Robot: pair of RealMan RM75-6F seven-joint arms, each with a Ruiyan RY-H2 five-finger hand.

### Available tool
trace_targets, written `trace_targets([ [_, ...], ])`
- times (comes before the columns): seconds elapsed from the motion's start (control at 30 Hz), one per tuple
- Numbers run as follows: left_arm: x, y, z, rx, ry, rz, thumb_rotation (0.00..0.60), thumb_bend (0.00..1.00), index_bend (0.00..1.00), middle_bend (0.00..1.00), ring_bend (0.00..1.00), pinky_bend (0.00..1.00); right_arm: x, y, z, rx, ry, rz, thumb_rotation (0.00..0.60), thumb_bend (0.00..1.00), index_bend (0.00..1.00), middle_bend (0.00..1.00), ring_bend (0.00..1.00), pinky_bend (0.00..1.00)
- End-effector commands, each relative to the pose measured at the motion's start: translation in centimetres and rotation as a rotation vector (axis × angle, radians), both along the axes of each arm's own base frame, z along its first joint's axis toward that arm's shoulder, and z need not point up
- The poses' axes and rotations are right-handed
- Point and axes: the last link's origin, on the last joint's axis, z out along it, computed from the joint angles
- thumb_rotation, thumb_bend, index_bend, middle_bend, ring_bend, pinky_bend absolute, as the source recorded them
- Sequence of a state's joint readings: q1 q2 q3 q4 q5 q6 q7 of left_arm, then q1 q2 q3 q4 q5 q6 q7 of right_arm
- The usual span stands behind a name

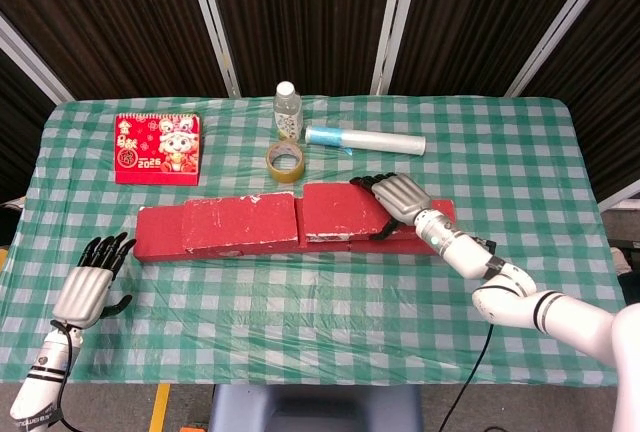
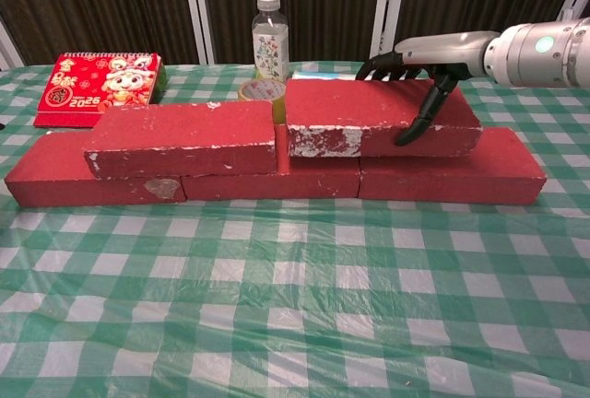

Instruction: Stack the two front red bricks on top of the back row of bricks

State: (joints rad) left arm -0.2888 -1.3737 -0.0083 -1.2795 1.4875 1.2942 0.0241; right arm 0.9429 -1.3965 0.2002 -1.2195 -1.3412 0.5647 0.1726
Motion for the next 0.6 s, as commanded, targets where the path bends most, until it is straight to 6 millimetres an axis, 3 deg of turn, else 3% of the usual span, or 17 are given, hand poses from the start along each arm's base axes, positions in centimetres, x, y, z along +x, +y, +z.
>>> trace_targets([
  [0.03, 0.01, -0.03, 0.03, -0.001, -0.002, 0.0, 0.6, 0.25, 0.0, 0.0, 0.0, 0.03, 0.02, 0.03, -0.3, -0.001, 0.0, -0.002, 0.6, 0.18, 0.52, 0.42, 0.33, 0.49],
  [0.6, 0.09, -0.14, -0.15, -0.023, -0.009, 0.002, 0.6, 0.25, 0.0, 0.0, 0.0, 0.03, 0.23, 0.19, -1.15, -0.006, 0.028, -0.021, 0.6, 0.18, 0.39, 0.41, 0.28, 0.48],
])
